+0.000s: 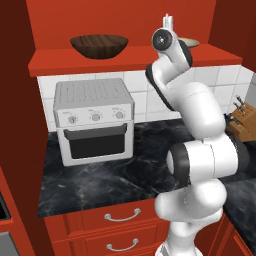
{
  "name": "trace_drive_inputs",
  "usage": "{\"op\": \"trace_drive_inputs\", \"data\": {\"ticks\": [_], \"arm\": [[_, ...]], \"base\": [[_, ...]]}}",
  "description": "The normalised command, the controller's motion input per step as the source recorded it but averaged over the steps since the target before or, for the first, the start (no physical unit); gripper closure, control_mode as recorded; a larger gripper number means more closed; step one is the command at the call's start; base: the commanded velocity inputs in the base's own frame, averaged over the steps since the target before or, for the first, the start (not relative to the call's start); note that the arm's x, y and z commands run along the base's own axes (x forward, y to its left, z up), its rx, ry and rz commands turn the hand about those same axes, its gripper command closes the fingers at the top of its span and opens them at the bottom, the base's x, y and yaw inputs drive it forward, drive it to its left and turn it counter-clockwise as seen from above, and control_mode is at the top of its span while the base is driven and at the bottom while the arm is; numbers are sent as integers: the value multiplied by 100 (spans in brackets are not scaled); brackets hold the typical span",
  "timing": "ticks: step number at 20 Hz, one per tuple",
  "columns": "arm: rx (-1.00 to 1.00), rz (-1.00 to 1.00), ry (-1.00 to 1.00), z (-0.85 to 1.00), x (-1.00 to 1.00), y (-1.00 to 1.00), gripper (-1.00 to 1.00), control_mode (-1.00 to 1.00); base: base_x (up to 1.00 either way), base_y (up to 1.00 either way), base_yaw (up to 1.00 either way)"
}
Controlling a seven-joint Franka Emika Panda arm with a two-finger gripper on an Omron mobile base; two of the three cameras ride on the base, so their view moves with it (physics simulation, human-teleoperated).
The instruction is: Move the bowls from the cabinet to the plates on the dining table.
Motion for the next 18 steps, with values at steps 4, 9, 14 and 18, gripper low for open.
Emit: {"op": "trace_drive_inputs", "data": {"ticks": [4,9,14,18], "arm": [[5,0,0,-16,48,2,-100,-100],[4,0,0,-17,44,4,-100,-100],[2,0,-3,-12,50,4,-100,-100],[1,0,-11,-5,62,7,-100,-100]], "base": [[0,0,0],[0,0,0],[0,0,0],[0,0,0]]}}
